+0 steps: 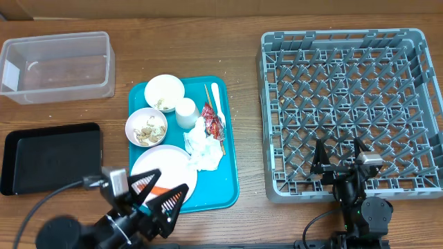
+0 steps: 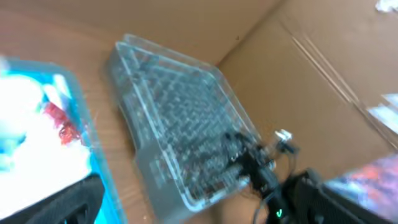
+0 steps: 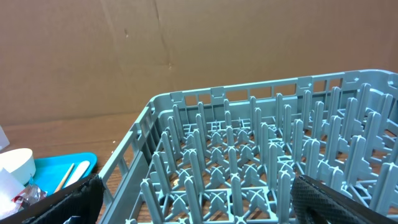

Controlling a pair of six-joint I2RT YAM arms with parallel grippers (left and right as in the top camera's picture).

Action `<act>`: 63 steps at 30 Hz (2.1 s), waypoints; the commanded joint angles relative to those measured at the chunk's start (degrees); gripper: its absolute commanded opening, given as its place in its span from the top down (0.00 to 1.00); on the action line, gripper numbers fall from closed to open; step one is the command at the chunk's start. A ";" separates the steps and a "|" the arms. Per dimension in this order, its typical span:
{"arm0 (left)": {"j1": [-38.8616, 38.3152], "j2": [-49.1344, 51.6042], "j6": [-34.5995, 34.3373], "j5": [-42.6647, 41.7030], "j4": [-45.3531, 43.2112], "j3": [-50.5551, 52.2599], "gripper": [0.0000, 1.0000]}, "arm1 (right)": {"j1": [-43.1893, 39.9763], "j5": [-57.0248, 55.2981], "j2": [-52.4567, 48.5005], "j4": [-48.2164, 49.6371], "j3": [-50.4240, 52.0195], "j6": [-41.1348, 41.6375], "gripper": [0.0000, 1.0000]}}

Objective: Sort waste into correct bins and load items into the dishwasher rack
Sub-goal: 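Move the left gripper over the carrot on the white plate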

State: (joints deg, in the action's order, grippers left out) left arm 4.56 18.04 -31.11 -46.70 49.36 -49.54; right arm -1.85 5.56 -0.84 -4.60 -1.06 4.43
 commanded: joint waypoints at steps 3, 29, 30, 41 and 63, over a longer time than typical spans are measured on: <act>0.31 15.65 9.09 23.37 21.90 -16.52 0.00 | -0.11 -0.35 0.61 0.22 0.61 -0.37 0.00; 0.28 32.11 -33.68 32.30 38.38 -8.63 0.00 | -0.11 -0.35 0.61 0.22 0.61 -0.37 0.00; 0.28 32.11 -33.66 31.30 37.16 -6.95 0.00 | -0.11 -0.35 0.61 0.22 0.59 -0.37 0.00; 0.24 32.11 -33.68 27.19 24.72 8.41 0.00 | -0.11 -0.35 0.61 0.22 0.59 -0.37 0.00; -1.25 33.62 -24.09 15.30 12.83 8.87 0.00 | -0.11 -0.35 0.61 0.22 0.61 -0.37 0.00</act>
State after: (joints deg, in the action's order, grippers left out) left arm 4.54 51.29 -59.22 -26.06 62.39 -39.29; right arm -1.85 5.54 -0.84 -4.60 -1.06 4.43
